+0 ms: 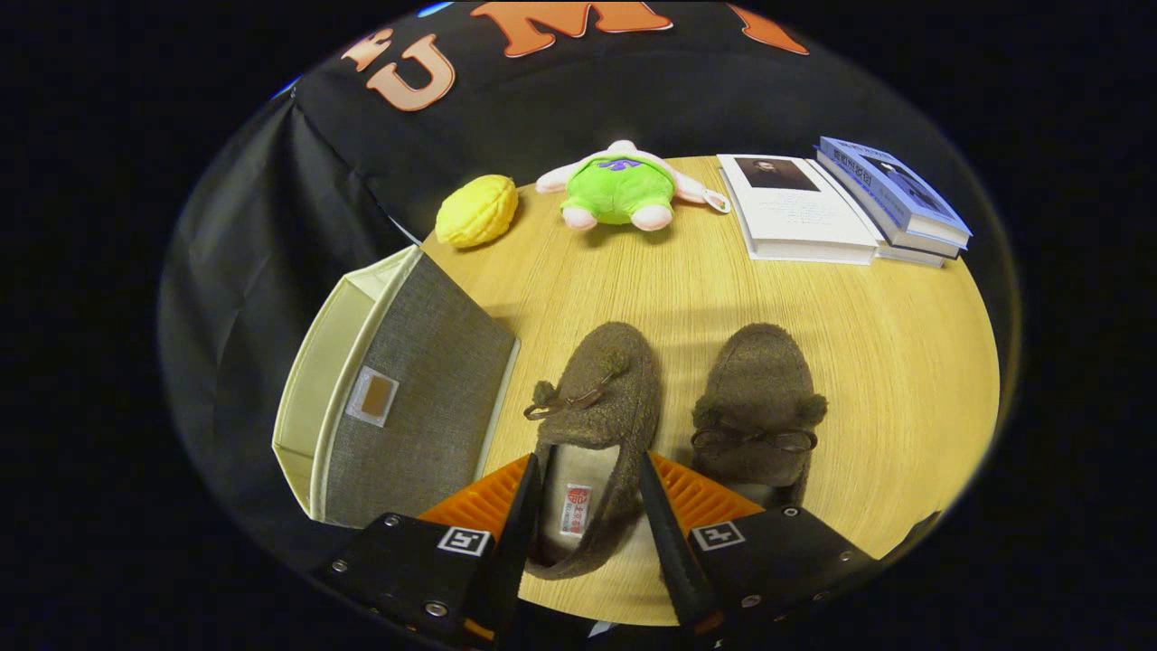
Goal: Open the storage box then place both shoes into the box .Put the left shoe in first, then the right shoe, with the right side of both shoes facing outward in a uniform manner.
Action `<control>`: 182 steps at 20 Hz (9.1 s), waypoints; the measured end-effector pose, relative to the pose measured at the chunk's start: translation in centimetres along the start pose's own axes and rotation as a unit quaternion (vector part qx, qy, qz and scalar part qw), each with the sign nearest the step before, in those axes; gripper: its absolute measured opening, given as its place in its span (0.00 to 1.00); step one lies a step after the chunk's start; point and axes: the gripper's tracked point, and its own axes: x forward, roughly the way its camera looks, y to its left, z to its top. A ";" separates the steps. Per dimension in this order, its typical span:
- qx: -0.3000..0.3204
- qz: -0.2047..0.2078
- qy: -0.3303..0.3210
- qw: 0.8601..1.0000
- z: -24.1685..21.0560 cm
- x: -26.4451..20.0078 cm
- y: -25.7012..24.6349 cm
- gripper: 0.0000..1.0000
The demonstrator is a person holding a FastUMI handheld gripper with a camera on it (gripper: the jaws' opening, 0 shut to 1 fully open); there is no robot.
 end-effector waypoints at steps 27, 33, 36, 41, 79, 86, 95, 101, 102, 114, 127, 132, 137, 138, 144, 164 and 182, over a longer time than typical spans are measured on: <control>0.081 -0.073 -0.001 0.994 4.3 0.1 1.0 0.03; 0.052 -0.068 -0.038 0.996 8.4 -3.8 5.5 0.03; 0.047 -0.044 -0.049 0.997 9.8 -4.5 9.3 0.03; 0.025 -0.005 -0.050 0.998 11.1 -4.1 16.4 0.03; -0.028 0.063 -0.043 0.997 9.3 -6.7 17.1 0.95; 0.007 -0.018 -0.058 0.998 6.0 -8.7 4.0 0.98; 0.039 -0.094 -0.030 0.994 0.6 -7.7 -7.1 0.95; 0.024 -0.098 -0.011 0.995 -2.2 -4.0 -9.7 0.84; 0.028 -0.104 0.006 0.994 -3.2 -3.1 -10.5 0.80; 0.100 -0.122 0.006 0.987 -2.8 0.4 -12.9 0.16; 0.136 -0.100 -0.002 0.986 0.4 -4.7 -6.8 0.03; 0.106 -0.083 -0.016 0.991 3.1 -6.1 -1.8 0.03; 0.087 -0.040 -0.017 0.995 5.0 -6.2 4.2 0.03; 0.082 -0.037 -0.017 0.996 5.2 -6.0 5.1 0.03; 0.056 -0.017 -0.015 0.998 6.5 -6.8 10.4 0.03; 0.043 -0.068 0.018 0.997 6.1 -0.9 19.0 0.04; 0.029 0.026 -0.086 0.996 13.9 -10.9 18.4 0.70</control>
